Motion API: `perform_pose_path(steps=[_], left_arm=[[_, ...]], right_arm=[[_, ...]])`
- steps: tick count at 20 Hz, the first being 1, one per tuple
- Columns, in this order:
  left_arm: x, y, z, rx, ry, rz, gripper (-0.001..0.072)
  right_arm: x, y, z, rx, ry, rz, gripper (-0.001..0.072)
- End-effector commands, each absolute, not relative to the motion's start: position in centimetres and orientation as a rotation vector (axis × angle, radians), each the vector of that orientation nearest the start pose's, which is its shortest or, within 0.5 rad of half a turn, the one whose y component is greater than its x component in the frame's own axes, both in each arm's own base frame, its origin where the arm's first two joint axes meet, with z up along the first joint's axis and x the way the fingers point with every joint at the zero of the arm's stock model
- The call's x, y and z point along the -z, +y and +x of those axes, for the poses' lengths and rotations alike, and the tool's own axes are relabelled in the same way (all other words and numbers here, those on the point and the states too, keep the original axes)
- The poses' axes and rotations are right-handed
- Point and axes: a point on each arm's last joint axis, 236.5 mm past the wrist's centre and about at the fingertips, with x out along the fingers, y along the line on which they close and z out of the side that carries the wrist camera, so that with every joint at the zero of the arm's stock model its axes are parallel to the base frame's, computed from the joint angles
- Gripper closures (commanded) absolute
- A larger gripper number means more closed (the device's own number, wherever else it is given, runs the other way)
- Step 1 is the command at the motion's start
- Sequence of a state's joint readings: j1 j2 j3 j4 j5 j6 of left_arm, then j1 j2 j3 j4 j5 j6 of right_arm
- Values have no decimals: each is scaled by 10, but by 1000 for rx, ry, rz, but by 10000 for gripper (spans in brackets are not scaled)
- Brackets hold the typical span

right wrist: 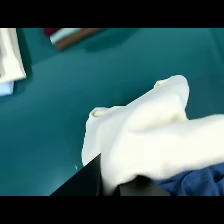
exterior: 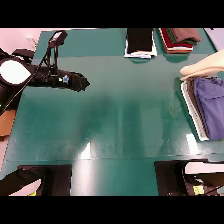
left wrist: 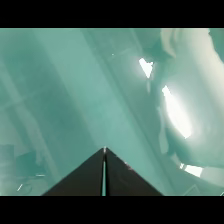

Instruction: Fold the shirts.

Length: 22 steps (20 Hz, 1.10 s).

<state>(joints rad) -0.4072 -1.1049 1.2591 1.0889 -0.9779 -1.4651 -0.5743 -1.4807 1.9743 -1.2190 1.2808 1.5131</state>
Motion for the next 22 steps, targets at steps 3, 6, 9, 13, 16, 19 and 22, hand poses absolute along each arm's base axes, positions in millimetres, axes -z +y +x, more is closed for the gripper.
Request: perform_pose_path(steps=[3, 6, 9, 13, 16, 19, 22], left_arm=[[-165, -253, 352, 694, 848, -167, 680], [-164, -253, 351, 697, 853, -167, 680], [-164, -253, 350, 697, 855, -167, 680], [-164, -253, 350, 700, 852, -160, 681], [-164, -253, 350, 701, 853, -158, 680], [-162, -253, 347, 715, 859, -133, 680], [-159, -252, 343, 721, 877, -126, 680]], right_arm=[[-303, -203, 429, 276, 568, 336, 698], [-277, -205, 393, 312, 663, 385, 698], [-251, -211, 351, 374, 731, 446, 698], [-201, -220, 281, 511, 847, 506, 698], [-148, -228, 224, 643, 959, 528, 697], [-98, -217, 196, 636, 1058, 566, 696], [-68, -214, 180, 649, 1112, 619, 527]])
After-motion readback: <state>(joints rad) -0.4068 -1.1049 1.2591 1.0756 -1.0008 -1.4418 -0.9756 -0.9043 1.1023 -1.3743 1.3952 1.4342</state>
